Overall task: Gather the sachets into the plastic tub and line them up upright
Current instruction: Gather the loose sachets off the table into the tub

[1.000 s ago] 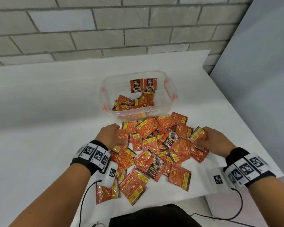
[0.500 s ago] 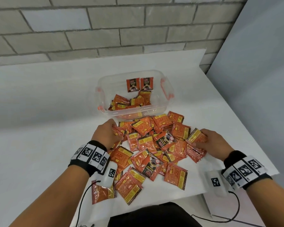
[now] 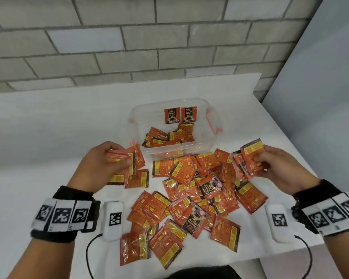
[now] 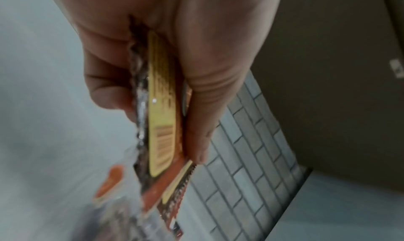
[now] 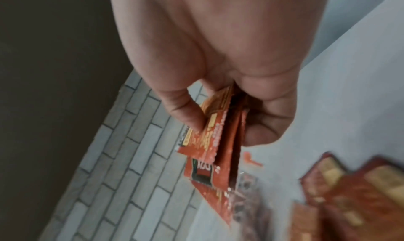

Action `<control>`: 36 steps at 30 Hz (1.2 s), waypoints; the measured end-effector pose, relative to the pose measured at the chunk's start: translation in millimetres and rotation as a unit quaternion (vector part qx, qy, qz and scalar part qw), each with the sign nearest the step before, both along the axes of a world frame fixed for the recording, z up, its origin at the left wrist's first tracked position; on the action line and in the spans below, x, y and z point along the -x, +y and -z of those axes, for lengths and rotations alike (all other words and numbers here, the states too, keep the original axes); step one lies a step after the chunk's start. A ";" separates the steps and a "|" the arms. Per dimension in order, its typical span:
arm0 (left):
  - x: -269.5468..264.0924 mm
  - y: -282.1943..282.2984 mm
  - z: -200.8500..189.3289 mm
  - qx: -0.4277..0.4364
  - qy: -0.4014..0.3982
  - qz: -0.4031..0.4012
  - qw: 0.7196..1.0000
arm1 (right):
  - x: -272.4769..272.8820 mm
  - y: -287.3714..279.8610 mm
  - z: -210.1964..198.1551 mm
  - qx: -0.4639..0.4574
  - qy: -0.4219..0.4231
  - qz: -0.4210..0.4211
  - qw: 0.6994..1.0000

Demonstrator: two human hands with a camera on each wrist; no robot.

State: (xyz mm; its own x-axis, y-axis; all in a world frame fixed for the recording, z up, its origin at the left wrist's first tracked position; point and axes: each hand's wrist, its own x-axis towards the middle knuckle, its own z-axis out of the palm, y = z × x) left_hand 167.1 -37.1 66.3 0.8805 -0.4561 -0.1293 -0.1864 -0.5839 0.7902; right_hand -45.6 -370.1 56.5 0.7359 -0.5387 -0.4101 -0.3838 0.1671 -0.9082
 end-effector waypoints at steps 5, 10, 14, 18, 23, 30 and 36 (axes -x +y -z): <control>-22.7 -39.3 -28.1 0.098 -0.020 -0.030 0.995 | -85.7 20.7 -29.2 -0.001 -0.084 -0.032 0.996; -65.1 -106.2 -6.6 -0.062 -0.024 0.036 0.997 | -176.5 41.8 -14.8 0.156 -0.004 -0.090 0.984; -76.3 -132.5 13.0 -0.184 -0.010 0.058 0.981 | -213.7 39.5 21.1 0.274 0.124 -0.151 0.942; -76.4 -137.9 20.3 -0.223 -0.012 0.057 0.973 | -220.9 40.0 35.7 0.304 0.173 -0.196 0.916; -69.4 -127.9 16.6 -0.161 -0.012 0.043 0.986 | -204.8 38.8 21.8 0.379 0.175 -0.212 0.884; -61.4 -47.9 13.5 -0.066 -0.043 -0.045 0.996 | -115.8 67.3 -5.8 0.345 0.069 -0.247 0.903; -58.0 -17.5 56.5 -0.190 0.000 -0.011 0.982 | -105.0 83.6 31.7 0.407 0.186 -0.333 0.830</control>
